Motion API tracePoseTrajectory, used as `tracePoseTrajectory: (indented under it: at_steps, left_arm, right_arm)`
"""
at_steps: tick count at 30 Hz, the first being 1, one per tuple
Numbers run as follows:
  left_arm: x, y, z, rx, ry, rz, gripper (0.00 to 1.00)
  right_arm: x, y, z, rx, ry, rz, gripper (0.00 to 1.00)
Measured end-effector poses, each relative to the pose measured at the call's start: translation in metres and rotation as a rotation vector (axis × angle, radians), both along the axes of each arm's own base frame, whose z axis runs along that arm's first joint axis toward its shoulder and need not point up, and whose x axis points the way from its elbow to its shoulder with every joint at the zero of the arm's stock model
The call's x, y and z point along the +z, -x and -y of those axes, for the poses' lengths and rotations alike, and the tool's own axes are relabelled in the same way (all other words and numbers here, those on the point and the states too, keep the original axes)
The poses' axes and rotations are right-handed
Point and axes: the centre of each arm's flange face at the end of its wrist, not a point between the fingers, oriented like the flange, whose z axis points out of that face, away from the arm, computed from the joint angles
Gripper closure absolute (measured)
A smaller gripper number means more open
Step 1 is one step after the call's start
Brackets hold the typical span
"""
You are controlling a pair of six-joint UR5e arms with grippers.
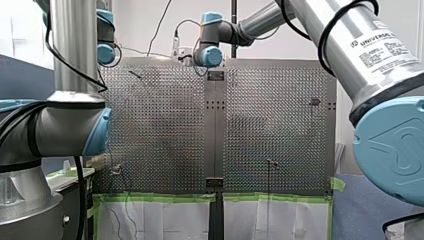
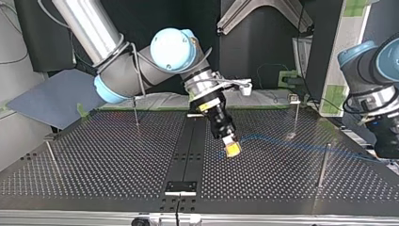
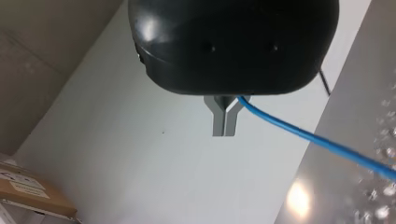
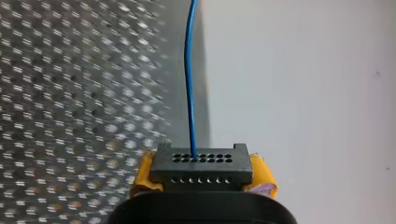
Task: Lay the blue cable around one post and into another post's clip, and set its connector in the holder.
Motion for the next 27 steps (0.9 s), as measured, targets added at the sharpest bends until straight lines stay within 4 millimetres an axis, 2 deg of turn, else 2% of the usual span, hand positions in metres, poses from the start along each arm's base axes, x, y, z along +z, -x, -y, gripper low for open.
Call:
tracePoseTrajectory:
  at_steps: [7,11,19,27]
  left_arm:
    - [-0.015,-0.019,-0.03,0.004,-0.015,-0.028,0.99]
    - [-0.024,-0.03,-0.037,-0.016,-0.025,-0.047,0.99]
    - [-0.048,-0.052,-0.028,-0.095,-0.047,-0.089,0.99]
    - [-0.056,-0.062,-0.025,-0.137,-0.049,-0.083,0.99]
  right_arm:
    - [0.028,0.003,0.014,-0.018,0.036,0.049,1.0]
    - [0.037,0.001,0.018,-0.02,0.051,0.068,1.0]
    - [0.017,-0.008,0.024,-0.023,0.039,0.047,1.0]
    - [-0.006,-0.014,0.031,-0.031,0.019,0.023,1.0]
